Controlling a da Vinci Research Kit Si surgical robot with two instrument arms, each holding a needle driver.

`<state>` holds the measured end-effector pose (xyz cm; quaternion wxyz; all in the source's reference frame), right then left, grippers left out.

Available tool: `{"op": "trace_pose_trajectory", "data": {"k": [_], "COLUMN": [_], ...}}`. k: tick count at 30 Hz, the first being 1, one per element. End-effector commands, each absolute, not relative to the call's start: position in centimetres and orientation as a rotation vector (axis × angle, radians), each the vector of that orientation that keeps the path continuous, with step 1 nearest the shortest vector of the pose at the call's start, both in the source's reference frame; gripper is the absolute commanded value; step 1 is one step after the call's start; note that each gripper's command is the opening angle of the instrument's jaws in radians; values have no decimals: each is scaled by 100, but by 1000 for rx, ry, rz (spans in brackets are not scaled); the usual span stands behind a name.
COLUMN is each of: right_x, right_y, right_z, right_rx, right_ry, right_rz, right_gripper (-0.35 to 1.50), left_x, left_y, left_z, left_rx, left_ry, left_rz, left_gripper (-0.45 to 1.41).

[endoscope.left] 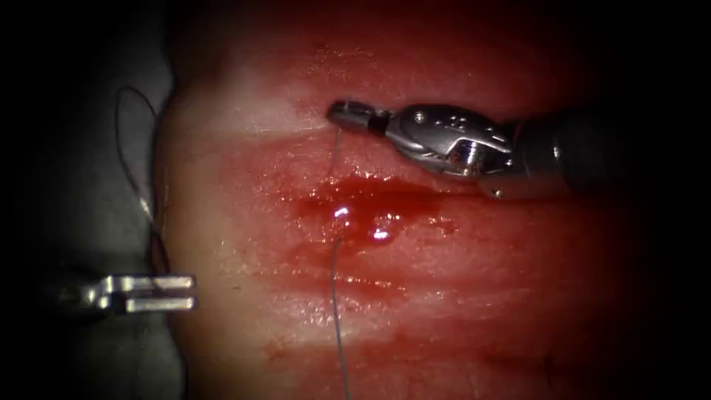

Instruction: Wound Closure

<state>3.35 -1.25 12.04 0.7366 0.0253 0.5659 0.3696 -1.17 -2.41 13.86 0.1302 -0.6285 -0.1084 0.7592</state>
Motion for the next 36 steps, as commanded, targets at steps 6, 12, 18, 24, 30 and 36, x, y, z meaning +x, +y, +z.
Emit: {"op": "trace_pose_trajectory", "data": {"k": [6, 12, 18, 24, 30, 36], "right_x": [344, 343, 334, 315, 294, 282], "right_y": [-127, -122, -117, -122, -142, -152], "right_z": [1207, 1207, 1195, 1166, 1131, 1120], "right_rx": [53, 132, 161, 184, 205, 203], "right_ry": [1248, 1279, 1285, 1325, 1364, 1368], "right_rz": [823, 857, 876, 887, 861, 834], "right_gripper": [-35, 56, 125, 126, 126, 121], "left_x": [-122, -122, -125, -135, -152, -171], "left_y": [-252, -251, -227, -182, -135, -105], "left_z": [1391, 1391, 1393, 1406, 1430, 1451], "left_rx": [-1824, -1824, -1750, -1702, -1632, -1574], "left_ry": [-322, -323, -243, -153, -75, -10], "left_rz": [2202, 2202, 2196, 2142, 2128, 2123], "left_gripper": [-45, -45, -21, -45, -45, -45]}}
